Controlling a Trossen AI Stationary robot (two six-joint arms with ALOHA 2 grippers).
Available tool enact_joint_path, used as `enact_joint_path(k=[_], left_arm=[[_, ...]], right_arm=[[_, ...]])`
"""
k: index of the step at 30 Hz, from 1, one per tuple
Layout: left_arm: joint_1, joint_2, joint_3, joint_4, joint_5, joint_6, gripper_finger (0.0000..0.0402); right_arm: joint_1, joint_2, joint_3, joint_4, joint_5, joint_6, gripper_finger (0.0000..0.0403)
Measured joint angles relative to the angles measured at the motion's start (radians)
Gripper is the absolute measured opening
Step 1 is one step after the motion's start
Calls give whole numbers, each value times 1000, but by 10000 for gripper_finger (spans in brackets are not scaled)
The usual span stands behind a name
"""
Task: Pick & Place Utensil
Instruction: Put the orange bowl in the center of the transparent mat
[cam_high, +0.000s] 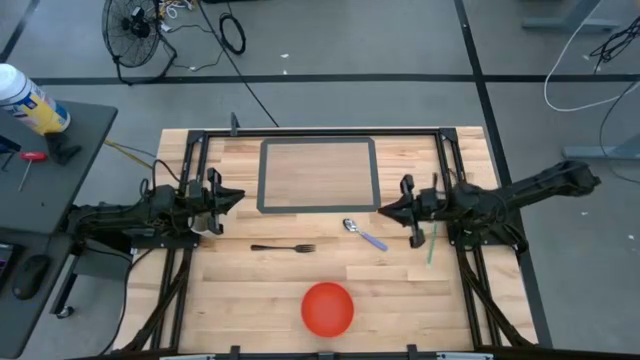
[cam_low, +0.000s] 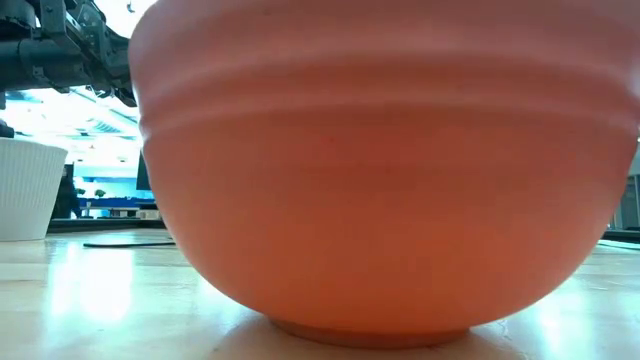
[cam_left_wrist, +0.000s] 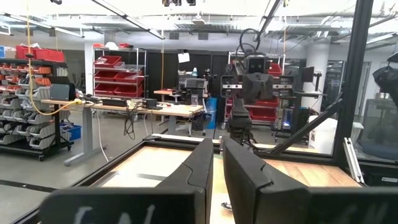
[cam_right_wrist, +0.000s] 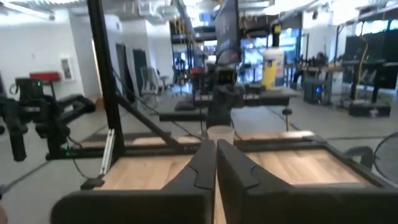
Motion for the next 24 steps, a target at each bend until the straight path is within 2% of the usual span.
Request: enact_joint_path(k=[8,13,21,24], left_arm=[[0,0,0,0,0,0,42],[0,0,0,0,0,0,42],[0,0,0,0,0,0,42],[0,0,0,0,0,0,42]], right_arm=[[125,271,214,-62,68,-32,88],[207,449,386,-249,132,-34,139],[313,716,689,-542,126,-15,193],[347,790,801,-658,84,13,202]])
